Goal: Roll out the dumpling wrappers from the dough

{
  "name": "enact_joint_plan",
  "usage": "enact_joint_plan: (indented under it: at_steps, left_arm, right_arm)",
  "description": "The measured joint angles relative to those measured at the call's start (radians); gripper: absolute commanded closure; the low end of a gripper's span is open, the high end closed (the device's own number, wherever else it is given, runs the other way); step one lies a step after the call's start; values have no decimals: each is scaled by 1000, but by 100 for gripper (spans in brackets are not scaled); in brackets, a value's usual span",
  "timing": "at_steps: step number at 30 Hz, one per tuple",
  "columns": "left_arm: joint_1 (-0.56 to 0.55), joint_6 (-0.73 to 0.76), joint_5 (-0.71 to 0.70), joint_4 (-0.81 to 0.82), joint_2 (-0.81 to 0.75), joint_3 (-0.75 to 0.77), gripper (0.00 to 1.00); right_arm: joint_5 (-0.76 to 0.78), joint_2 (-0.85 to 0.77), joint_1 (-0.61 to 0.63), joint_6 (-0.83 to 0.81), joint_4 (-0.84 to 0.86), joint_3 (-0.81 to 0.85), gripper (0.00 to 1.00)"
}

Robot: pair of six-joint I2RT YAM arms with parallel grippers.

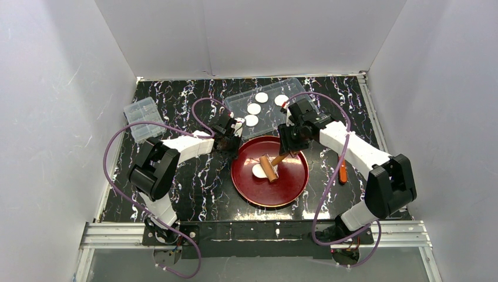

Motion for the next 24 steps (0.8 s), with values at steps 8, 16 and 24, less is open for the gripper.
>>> enact_joint_plan:
  at_steps: [8,16,24]
  left_arm:
    - [0,0,0,5,-3,-4,100]
    - [-8,-1,-8,38,-3,-11,100]
    - [-8,-3,-8,40,-3,-12,100]
  right_arm:
    - [22,-17,-11,-13,-22,5,99]
    - [57,-16,-16,-20,-21,6,99]
    - [68,-16,-16,-20,-29,13,99]
